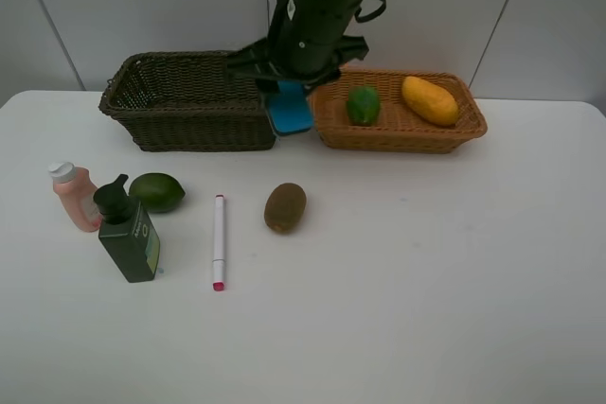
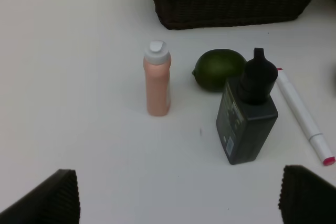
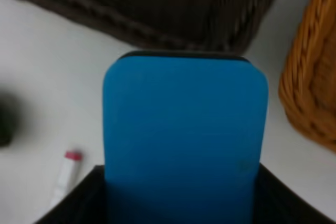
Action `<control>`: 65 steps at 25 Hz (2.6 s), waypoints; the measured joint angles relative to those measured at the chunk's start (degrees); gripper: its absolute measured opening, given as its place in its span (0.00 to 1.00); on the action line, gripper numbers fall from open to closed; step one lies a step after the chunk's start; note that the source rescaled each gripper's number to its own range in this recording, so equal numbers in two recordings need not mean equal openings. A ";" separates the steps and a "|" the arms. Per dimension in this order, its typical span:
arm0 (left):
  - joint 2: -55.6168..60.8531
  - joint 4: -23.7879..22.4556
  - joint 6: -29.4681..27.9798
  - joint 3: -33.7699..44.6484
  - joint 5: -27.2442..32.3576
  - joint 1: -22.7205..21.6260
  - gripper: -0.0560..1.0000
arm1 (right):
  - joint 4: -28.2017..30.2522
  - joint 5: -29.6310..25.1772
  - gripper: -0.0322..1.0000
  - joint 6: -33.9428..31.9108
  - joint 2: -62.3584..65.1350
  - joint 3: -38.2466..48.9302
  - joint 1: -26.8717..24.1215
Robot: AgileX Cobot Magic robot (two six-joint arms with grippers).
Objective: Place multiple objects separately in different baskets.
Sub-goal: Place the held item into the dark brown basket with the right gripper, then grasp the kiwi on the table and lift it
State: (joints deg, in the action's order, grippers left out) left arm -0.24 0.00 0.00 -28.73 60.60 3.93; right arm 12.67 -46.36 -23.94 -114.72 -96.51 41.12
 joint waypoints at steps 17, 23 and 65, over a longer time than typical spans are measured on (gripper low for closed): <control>0.00 0.00 0.00 0.00 0.00 0.00 1.00 | 0.26 15.40 0.03 6.41 -15.32 -18.63 -0.25; 0.00 0.00 0.00 0.00 0.00 0.00 1.00 | 0.20 23.49 0.03 6.57 -18.44 -19.08 -2.90; 0.00 0.00 0.00 0.00 0.00 0.00 1.00 | 5.25 24.61 1.00 6.75 -17.22 -19.21 -4.72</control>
State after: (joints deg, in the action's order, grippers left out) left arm -0.24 0.00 0.00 -28.73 60.60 3.93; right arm 17.93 -21.75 -17.18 -131.94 -115.72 36.40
